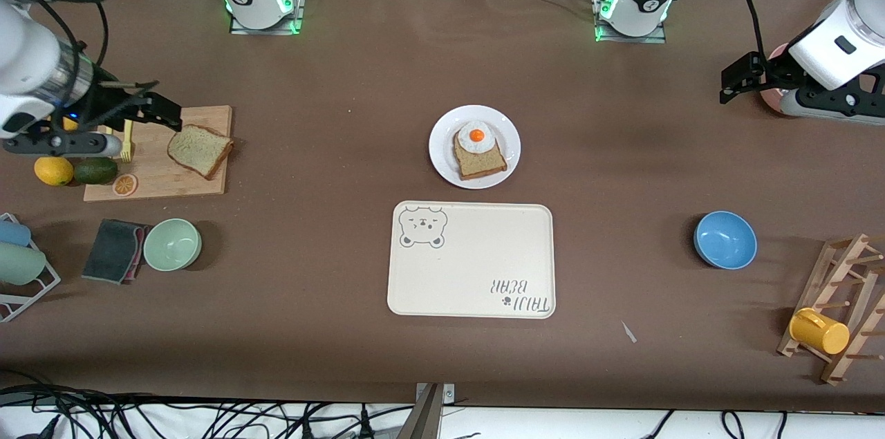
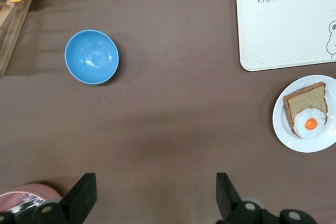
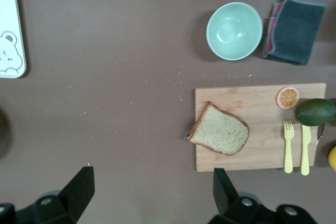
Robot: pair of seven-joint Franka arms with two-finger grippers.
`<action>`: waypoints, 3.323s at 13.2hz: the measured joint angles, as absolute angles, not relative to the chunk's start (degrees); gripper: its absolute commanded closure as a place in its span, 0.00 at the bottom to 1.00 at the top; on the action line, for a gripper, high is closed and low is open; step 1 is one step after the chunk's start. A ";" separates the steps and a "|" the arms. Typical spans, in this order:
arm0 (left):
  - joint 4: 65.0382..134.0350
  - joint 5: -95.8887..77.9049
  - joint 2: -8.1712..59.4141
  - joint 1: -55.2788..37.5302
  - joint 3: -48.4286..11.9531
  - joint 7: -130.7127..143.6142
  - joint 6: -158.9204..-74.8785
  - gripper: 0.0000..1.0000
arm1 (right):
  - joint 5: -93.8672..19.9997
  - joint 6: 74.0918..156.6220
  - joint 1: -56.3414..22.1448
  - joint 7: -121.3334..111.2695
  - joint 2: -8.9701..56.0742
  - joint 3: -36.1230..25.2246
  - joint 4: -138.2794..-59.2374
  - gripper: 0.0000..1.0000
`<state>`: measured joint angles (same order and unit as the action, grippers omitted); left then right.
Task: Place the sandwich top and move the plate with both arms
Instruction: 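Reach the right gripper down to the bread slice on the cutting board, then close the right gripper on the bread slice edge and lift it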
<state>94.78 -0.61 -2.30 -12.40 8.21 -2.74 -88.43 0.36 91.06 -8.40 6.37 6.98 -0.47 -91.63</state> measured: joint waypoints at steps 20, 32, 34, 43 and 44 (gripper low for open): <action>92.98 -0.61 -2.30 -12.49 6.03 -2.17 -86.68 0.00 | 10.24 112.55 -12.82 13.56 10.85 0.24 -111.64 0.00; 92.96 -0.61 -2.28 -12.10 6.09 -2.00 -86.62 0.00 | 38.23 118.22 -12.87 41.17 20.00 1.64 -127.06 0.01; 92.96 -0.61 -2.27 -12.10 6.09 -1.81 -86.61 0.00 | 38.38 118.47 -12.87 43.69 21.81 1.92 -126.97 0.02; 92.96 -0.61 -2.25 -12.11 6.09 -1.66 -86.60 0.00 | 38.39 118.40 -12.69 44.67 23.01 1.87 -126.91 0.23; 92.96 -0.61 -2.25 -12.11 6.06 -1.66 -86.60 0.00 | 38.39 118.40 -12.49 44.68 23.15 1.85 -126.91 0.24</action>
<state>92.96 -0.61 -2.25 -12.11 6.06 -1.66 -86.60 38.39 118.40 -12.49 44.68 23.15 1.85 -126.91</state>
